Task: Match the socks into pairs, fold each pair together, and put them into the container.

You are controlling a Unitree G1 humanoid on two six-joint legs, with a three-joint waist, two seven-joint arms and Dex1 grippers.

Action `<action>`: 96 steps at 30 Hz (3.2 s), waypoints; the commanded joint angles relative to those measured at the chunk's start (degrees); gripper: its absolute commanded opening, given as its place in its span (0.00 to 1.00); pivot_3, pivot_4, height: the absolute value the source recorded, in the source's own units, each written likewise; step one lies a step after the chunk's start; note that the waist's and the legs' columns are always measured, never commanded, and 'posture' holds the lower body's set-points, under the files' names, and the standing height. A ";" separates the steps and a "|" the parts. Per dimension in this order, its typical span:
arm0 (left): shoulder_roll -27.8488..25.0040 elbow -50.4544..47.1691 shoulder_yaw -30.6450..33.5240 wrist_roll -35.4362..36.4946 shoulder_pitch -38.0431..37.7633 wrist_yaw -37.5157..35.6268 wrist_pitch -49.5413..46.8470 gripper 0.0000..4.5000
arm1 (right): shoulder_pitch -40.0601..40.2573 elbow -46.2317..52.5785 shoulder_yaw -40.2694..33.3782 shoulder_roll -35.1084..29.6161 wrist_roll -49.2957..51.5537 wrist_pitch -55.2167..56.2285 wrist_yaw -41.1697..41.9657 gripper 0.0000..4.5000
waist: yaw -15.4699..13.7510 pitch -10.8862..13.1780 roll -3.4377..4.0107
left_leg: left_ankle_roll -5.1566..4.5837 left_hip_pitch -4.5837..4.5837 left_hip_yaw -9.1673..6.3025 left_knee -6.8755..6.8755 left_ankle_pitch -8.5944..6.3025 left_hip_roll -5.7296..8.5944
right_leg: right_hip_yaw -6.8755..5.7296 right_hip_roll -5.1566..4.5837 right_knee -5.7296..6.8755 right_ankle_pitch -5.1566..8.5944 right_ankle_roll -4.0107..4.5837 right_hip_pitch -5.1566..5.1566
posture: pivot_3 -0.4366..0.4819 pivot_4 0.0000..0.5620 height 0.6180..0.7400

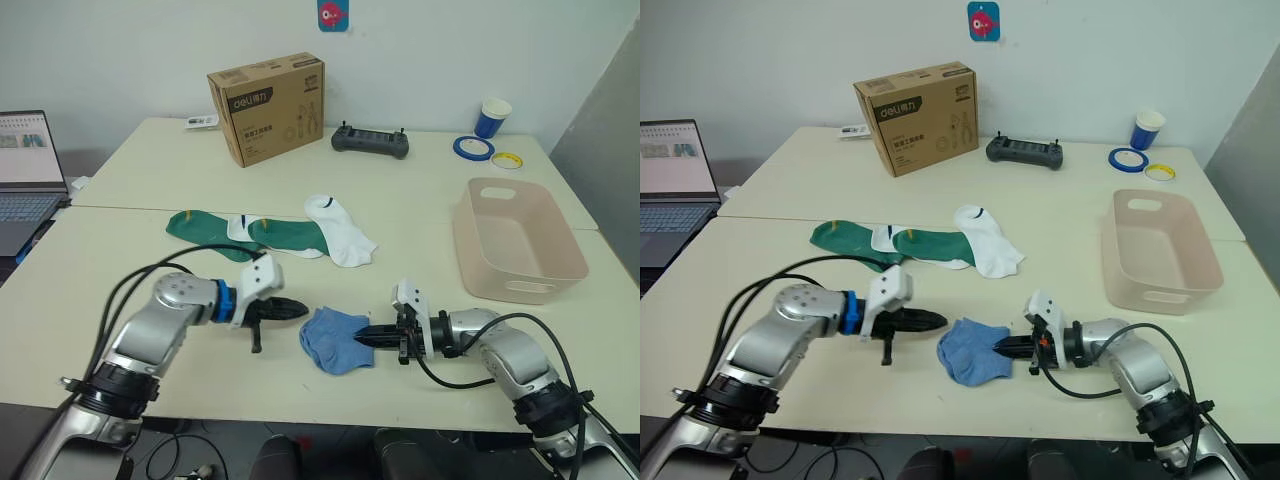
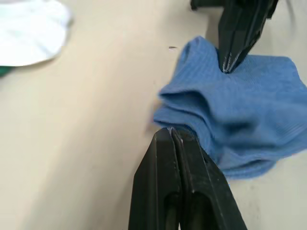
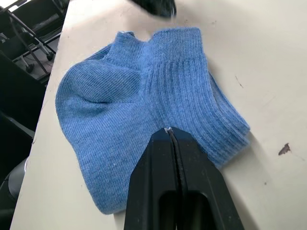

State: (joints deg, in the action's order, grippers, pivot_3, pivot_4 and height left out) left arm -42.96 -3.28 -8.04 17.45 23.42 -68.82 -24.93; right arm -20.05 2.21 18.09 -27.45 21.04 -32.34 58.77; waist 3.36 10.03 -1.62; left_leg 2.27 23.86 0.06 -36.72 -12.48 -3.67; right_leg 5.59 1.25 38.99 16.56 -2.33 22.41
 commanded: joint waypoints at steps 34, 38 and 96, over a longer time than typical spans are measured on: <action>1.95 -0.81 -8.46 -8.88 -9.11 6.59 10.21 0.00 | -6.74 5.29 -20.66 13.30 22.81 -55.57 -24.64 0.67 | 0.42 0.00 0.00 | -0.01 -0.15 -0.01 0.30 0.01 0.00 | 0.01 -0.02 0.06 0.15 0.27 0.02 | 0.48 0.27 1.00; 2.02 -1.09 -8.31 -8.68 -9.00 6.75 9.92 0.00 | -7.75 3.97 -22.02 16.68 22.81 -57.29 -25.93 0.67 | 0.41 0.00 0.00 | 0.00 -0.13 0.02 0.30 0.01 0.02 | 0.02 -0.04 0.03 0.14 0.25 0.02 | 0.48 0.27 1.00; 29.03 -0.71 -2.11 8.58 27.41 21.92 -3.53 0.99 | -18.16 -5.01 -14.75 -38.53 -17.48 11.34 -14.63 0.00 | -1.57 0.16 -0.06 | 0.01 0.76 0.11 0.50 0.02 0.16 | 0.01 -0.06 -0.11 0.00 0.29 0.92 | 0.48 0.27 1.00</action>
State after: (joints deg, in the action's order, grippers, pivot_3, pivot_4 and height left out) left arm -14.76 -3.74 -9.45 26.94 49.88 -47.24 -30.35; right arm -38.47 -1.11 2.02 -64.10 8.44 -28.09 42.82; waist 1.78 10.18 -1.68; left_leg 2.29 24.62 0.17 -36.22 -12.45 -3.51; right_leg 5.60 1.19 38.88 16.56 -2.04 23.34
